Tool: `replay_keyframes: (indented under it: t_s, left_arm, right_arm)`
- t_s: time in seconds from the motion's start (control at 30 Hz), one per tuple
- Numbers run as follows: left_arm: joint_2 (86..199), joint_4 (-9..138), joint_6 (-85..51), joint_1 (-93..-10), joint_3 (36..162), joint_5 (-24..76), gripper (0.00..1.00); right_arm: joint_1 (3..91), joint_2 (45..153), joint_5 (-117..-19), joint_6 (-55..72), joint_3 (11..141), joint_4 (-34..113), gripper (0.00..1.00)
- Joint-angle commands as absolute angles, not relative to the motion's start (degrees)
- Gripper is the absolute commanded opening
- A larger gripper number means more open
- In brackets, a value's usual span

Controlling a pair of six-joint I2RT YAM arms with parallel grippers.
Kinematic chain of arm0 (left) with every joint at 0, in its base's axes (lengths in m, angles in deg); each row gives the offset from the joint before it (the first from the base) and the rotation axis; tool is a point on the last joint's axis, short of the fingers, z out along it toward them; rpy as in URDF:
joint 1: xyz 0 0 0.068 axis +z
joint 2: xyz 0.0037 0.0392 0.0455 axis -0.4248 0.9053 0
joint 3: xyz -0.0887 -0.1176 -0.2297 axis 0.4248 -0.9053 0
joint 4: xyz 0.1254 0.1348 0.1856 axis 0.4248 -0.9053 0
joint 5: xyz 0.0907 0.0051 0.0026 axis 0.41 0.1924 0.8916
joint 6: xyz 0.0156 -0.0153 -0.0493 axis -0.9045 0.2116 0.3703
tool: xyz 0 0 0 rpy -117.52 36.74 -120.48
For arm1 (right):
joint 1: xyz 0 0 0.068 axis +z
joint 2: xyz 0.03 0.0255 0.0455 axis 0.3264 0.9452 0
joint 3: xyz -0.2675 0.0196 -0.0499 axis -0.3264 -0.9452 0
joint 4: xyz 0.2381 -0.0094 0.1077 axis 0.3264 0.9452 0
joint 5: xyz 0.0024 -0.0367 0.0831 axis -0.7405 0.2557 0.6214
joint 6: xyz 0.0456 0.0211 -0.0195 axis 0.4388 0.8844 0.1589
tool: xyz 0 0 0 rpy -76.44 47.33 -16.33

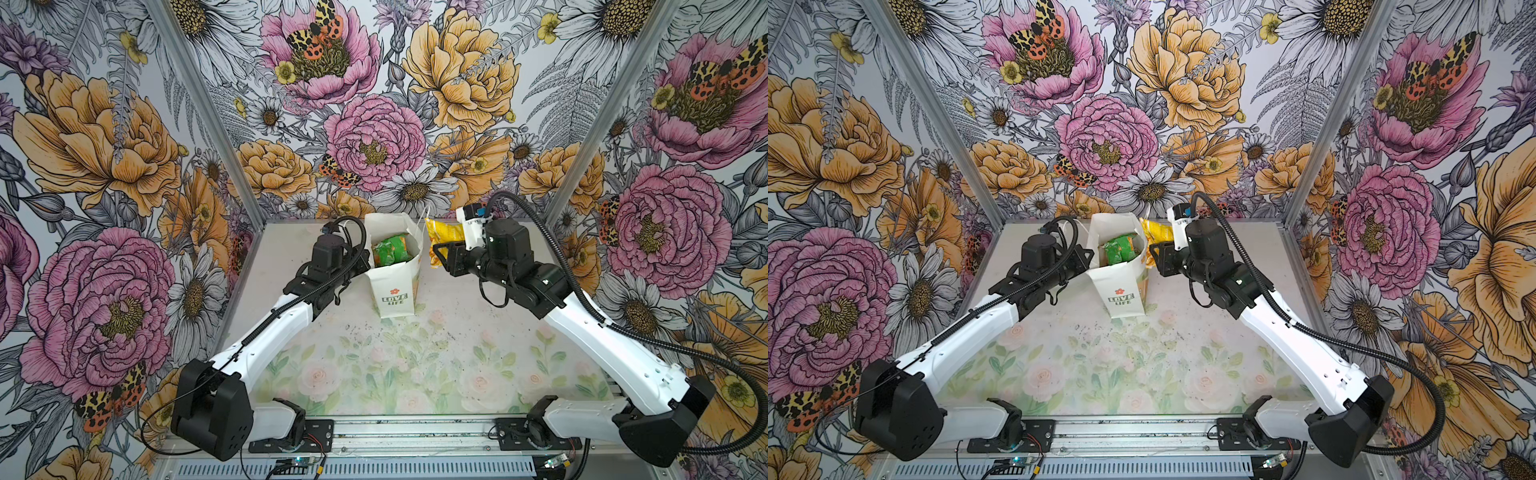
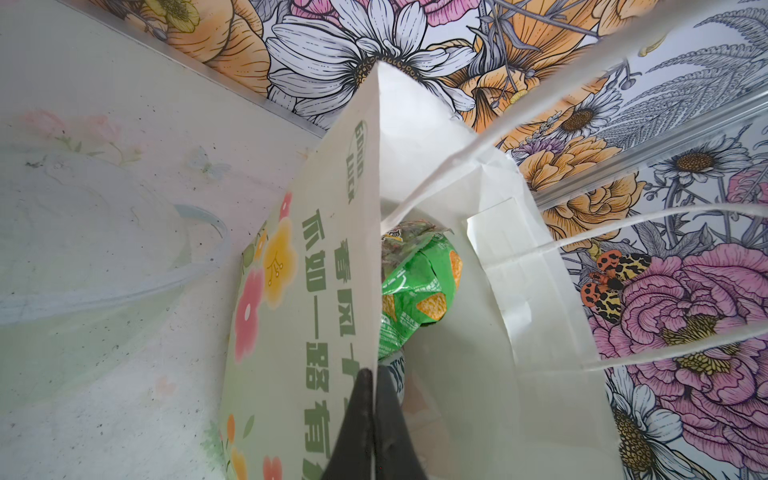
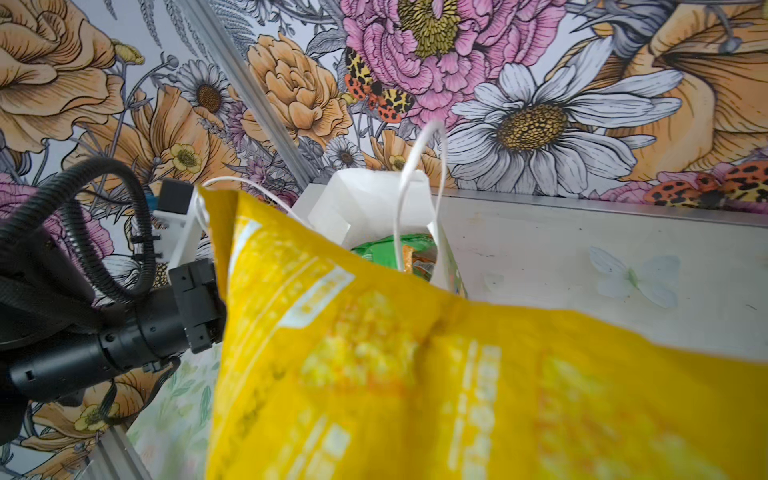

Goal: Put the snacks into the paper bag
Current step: 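Carry the yellow packet over the paper bag held by the left gripper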

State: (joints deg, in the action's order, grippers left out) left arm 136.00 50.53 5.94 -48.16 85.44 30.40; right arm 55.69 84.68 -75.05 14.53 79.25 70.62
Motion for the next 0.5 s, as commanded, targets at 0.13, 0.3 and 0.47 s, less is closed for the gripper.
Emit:
replay_keyframes:
  t_s: [0.13,0.3,0.47]
  left_arm:
    - [135.24,51.82,5.44,-48.31,86.86,29.84,0.00]
    - [135.42,51.85,5.44,-48.52,86.94,29.97,0.00]
    - [135.42,51.84,5.42,-48.62,86.95,30.10,0.00]
  right_arm:
    - [59.33,89.53,-76.10,9.22,85.54,69.52,0.40]
    - [59.92,94.14,-76.18,7.77,90.08,69.52,0.38]
    - [59.99,99.49,-76.88,7.26,95.04,69.58,0.38]
